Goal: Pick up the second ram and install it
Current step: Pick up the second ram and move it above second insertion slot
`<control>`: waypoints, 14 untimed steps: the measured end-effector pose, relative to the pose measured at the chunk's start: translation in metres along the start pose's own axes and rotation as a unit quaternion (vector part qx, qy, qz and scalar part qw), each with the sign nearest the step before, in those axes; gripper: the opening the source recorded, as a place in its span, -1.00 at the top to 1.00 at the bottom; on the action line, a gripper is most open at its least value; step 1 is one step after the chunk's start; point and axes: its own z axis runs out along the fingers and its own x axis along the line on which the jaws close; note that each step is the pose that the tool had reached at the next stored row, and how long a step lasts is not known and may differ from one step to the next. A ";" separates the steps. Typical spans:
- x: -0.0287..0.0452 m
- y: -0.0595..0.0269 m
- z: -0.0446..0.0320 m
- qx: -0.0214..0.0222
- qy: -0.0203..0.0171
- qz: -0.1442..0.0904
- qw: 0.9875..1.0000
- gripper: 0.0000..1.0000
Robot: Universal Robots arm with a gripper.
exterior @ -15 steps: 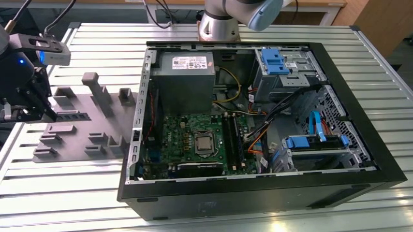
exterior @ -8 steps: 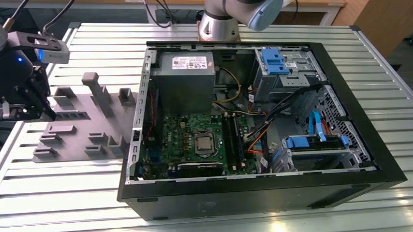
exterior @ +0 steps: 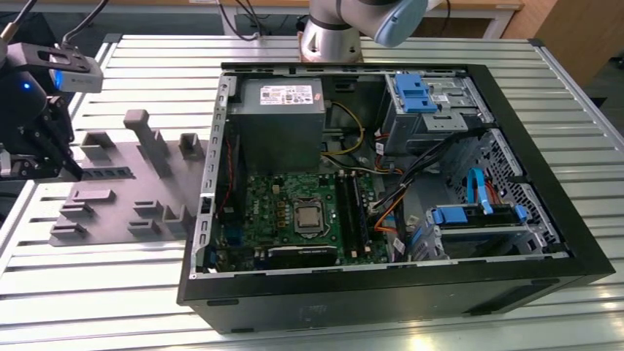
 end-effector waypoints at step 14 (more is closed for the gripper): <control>-0.0002 0.0001 -0.0120 0.000 0.000 0.000 1.000 0.72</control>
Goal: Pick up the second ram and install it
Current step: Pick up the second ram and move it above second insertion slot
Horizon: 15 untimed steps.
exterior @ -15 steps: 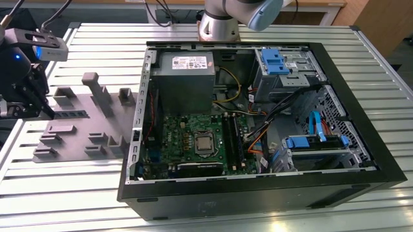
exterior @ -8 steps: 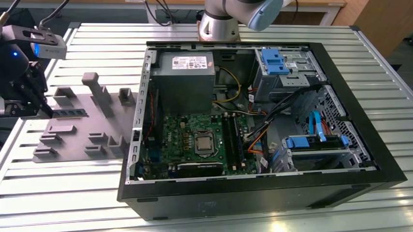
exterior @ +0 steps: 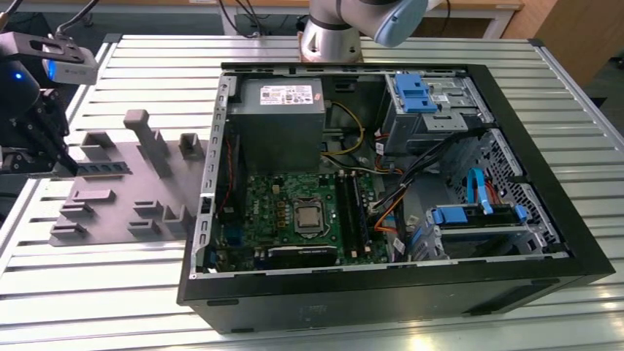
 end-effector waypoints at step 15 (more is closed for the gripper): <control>-0.0003 0.0002 -0.0201 0.000 0.000 0.000 1.000 0.72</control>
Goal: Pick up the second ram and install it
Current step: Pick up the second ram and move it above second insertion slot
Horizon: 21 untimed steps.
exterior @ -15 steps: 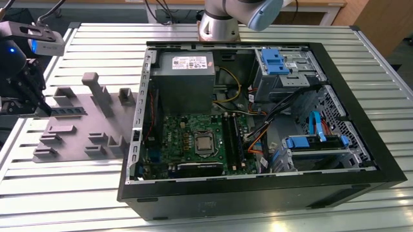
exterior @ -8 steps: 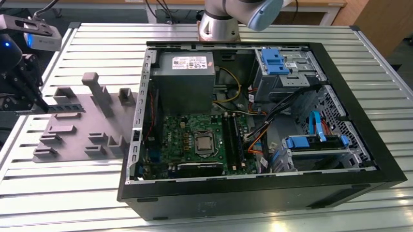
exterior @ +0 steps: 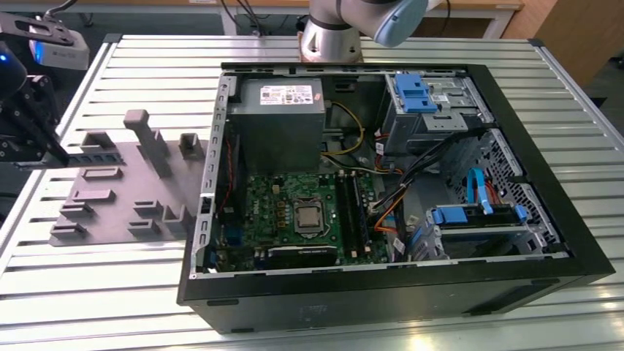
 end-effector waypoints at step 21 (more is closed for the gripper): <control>-0.0004 0.0003 -0.0249 0.000 0.000 0.000 1.000 0.72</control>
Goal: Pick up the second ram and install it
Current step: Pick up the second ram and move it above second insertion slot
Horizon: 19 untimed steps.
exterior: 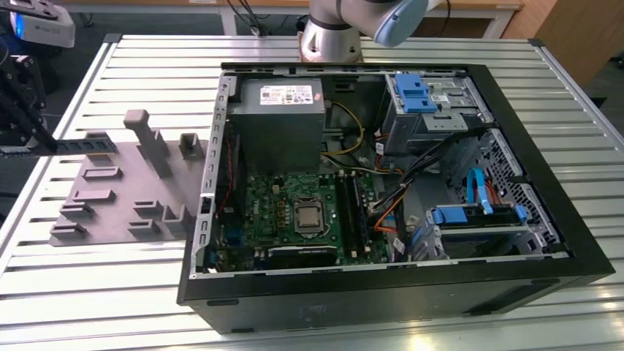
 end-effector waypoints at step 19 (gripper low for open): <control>-0.0004 0.0003 -0.0266 0.000 0.000 0.000 1.000 0.72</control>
